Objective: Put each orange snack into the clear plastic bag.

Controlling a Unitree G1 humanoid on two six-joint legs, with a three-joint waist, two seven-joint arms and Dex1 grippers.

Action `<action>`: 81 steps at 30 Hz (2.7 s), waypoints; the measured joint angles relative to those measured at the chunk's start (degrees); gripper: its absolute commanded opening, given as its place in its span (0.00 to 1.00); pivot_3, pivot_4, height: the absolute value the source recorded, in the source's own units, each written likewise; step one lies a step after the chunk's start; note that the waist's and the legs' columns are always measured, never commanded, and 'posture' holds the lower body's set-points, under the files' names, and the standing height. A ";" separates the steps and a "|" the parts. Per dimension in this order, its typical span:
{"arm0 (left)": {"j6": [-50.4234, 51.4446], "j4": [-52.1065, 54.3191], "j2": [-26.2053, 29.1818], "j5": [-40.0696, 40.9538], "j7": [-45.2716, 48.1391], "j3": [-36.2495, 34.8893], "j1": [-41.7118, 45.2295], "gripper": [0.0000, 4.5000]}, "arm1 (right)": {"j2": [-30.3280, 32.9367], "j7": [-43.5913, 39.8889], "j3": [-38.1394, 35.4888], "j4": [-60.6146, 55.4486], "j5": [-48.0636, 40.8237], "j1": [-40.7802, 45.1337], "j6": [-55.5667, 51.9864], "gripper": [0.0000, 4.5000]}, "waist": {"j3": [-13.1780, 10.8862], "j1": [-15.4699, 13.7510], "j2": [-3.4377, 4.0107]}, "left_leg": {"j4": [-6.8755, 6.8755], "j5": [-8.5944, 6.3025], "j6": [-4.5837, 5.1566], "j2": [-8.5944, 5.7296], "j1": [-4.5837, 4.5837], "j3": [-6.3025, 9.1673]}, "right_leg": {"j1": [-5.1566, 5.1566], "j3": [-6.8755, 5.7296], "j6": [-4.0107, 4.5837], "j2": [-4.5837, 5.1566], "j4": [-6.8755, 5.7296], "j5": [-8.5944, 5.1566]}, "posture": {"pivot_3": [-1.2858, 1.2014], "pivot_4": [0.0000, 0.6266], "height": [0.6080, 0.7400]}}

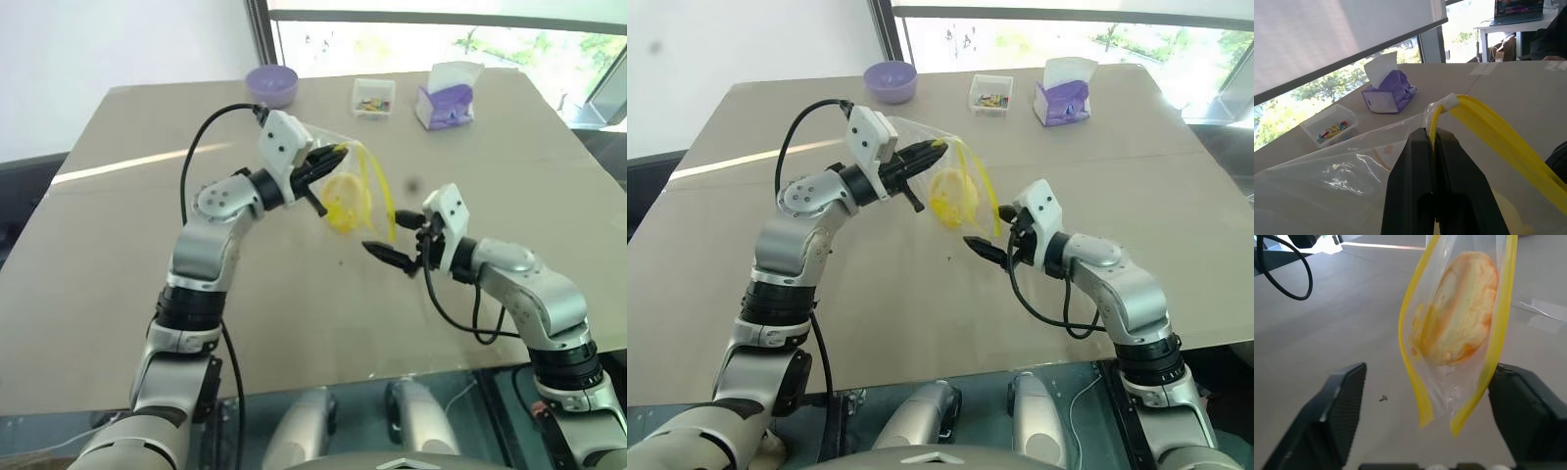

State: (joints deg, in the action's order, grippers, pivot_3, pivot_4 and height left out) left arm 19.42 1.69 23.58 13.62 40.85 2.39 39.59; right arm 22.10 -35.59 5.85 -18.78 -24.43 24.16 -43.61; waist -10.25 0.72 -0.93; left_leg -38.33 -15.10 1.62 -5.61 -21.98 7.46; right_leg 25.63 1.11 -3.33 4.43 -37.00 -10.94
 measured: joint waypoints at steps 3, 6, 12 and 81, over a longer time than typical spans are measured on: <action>0.00 0.00 0.00 0.00 -0.02 0.00 -0.23 0.00 | -0.41 0.79 0.00 0.11 0.02 0.20 -0.09 0.28 | 0.00 -0.01 0.00 | 0.00 0.00 0.00 0.00 0.00 0.00 | 0.00 0.00 0.00 0.00 0.00 0.00 | 0.52 0.24 1.00; 0.00 0.00 0.00 0.00 -0.04 0.00 -0.34 0.00 | -0.44 1.14 0.00 0.14 0.02 0.54 -0.33 0.07 | 0.00 -0.01 0.00 | 0.00 0.00 0.00 0.00 0.00 0.00 | 0.00 0.00 0.00 0.00 0.00 0.00 | 0.52 0.24 1.00; 0.01 0.00 0.00 0.00 -0.08 0.00 -0.34 0.00 | -0.01 1.69 0.12 0.23 1.02 0.56 -0.84 0.01 | 0.00 -0.01 0.00 | 0.00 0.00 0.00 0.00 0.00 0.00 | 0.00 0.00 0.00 0.00 0.00 0.00 | 0.52 0.24 1.00; -13.53 3.16 4.99 -5.42 11.34 7.73 -10.43 0.00 | 8.70 -8.72 12.24 -1.33 25.76 6.50 26.73 0.25 | 0.02 0.02 -0.01 | -0.03 -0.08 0.14 0.19 0.08 -0.38 | -0.07 0.32 -0.08 -0.20 0.22 0.12 | 0.52 0.24 1.00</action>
State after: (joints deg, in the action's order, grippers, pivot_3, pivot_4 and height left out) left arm 5.88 4.85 28.58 8.19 52.19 10.12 29.16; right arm 30.80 -44.31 18.09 -20.12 1.33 30.65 -16.88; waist -10.23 0.75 -0.93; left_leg -38.36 -15.18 1.76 -5.42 -21.90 7.08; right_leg 25.56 1.43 -3.40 4.23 -36.79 -10.82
